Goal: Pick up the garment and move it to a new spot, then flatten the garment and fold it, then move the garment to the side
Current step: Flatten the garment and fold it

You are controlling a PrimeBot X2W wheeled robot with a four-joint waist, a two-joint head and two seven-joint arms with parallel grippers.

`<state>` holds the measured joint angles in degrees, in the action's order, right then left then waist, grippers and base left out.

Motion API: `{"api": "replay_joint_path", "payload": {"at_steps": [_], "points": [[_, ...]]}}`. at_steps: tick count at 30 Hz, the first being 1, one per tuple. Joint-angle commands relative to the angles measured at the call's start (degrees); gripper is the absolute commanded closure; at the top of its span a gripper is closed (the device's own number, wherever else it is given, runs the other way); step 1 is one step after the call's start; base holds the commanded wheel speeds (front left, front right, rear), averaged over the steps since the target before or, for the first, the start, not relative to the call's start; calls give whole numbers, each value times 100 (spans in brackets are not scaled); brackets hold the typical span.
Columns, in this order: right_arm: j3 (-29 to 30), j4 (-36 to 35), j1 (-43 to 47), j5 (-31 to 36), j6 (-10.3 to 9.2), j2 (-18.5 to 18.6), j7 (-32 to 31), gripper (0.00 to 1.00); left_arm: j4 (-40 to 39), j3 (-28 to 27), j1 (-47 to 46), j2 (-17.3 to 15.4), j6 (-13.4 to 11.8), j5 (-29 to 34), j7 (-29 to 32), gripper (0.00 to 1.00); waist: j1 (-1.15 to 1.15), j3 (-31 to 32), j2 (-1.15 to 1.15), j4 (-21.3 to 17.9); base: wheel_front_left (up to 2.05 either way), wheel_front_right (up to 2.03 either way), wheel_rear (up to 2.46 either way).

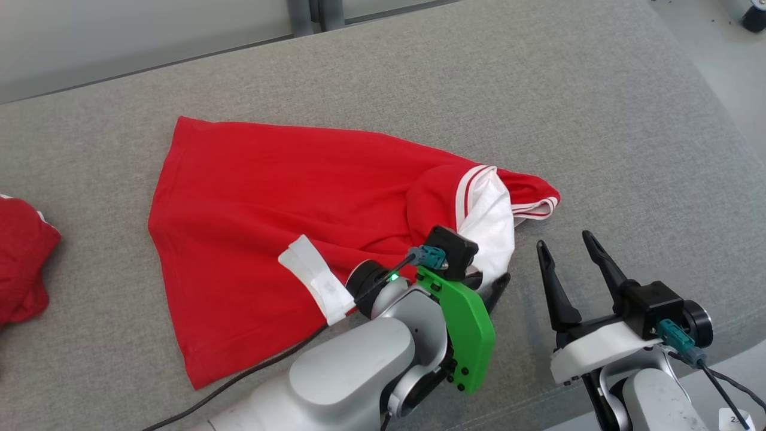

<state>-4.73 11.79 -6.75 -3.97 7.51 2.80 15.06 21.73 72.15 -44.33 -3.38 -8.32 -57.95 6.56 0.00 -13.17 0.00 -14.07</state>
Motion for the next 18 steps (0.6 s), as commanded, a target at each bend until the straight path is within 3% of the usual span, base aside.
{"api": "replay_joint_path", "payload": {"at_steps": [1,11,18], "points": [[48,-10,-58,-65,-3,18,18,0,162,19,102,2,16,70,19,0,0,-107,0,-140,0,0,0],[389,-102,310,44,-3,16,18,0,212,109,720,-317,270,337,237,0,0,-89,0,-1,0,0,0],[507,-190,269,230,-3,17,18,0,-95,38,1303,-647,143,160,0,0,0,-29,0,213,0,0,0]]}}
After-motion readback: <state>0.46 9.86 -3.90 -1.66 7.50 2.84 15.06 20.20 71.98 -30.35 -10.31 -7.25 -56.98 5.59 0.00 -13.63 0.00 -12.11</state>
